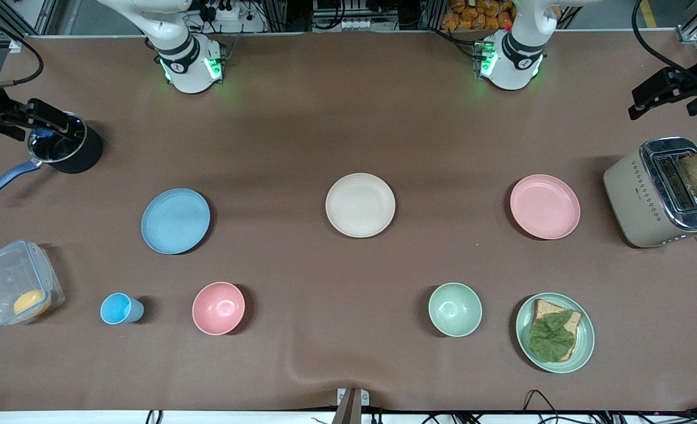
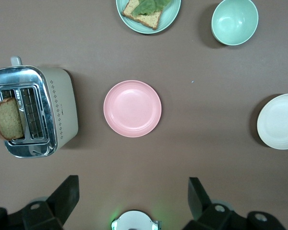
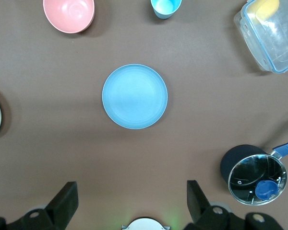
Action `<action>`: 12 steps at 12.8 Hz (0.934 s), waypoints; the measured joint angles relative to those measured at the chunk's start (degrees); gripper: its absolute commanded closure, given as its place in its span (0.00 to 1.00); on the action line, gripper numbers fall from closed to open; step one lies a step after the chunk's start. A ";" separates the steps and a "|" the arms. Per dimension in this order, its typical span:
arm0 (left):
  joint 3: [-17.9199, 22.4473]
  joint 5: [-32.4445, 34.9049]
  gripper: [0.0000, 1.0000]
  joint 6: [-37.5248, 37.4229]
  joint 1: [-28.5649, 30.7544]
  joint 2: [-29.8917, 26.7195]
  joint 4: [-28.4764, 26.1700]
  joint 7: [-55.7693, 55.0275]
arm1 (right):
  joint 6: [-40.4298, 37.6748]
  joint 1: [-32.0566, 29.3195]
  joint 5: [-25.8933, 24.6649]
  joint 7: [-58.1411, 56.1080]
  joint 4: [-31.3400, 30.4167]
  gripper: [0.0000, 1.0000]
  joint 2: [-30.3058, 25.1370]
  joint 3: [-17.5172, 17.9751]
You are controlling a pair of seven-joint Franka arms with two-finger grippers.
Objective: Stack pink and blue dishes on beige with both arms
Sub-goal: 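Reach the left gripper to the pink plate while the right reaches the blue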
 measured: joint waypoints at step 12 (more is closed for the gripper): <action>2.46 0.25 0.00 25.31 3.01 8.58 -23.91 1.82 | 1.37 0.04 0.02 -0.03 -2.78 0.00 0.24 0.46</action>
